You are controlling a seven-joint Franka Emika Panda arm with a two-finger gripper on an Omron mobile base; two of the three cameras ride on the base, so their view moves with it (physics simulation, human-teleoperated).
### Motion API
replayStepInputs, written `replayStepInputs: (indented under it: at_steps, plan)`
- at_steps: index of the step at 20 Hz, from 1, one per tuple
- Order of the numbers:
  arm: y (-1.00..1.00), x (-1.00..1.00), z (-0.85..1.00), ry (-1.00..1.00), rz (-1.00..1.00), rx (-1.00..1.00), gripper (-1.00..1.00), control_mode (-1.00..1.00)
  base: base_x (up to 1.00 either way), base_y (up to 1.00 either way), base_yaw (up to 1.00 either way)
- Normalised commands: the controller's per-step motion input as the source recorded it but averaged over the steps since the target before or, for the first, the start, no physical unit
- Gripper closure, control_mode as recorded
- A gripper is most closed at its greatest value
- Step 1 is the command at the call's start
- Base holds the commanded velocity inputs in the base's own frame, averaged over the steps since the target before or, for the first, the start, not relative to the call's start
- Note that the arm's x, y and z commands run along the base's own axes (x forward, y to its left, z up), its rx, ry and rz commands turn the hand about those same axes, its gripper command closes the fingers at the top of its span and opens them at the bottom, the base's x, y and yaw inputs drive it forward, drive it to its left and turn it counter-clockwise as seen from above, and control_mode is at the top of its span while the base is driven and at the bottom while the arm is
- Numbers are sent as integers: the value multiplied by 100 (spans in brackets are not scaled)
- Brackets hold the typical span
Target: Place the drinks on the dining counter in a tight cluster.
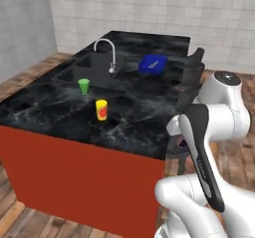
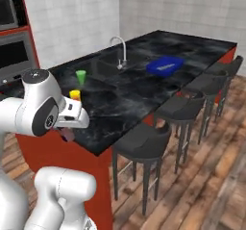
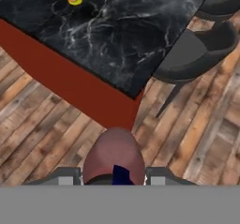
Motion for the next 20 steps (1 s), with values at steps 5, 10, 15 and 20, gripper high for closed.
replayStepInputs:
  at_steps: [5,10,15,20]
  plan:
    - [0,0,0,0,0,0,100,100,39,-68,60]
    - [0,0,0,0,0,0,100,100,62,-16,50]
    - [0,0,0,0,0,0,100,100,50,-1,10]
    - [0,0,0,0,0,0,100,100,0,0,0]
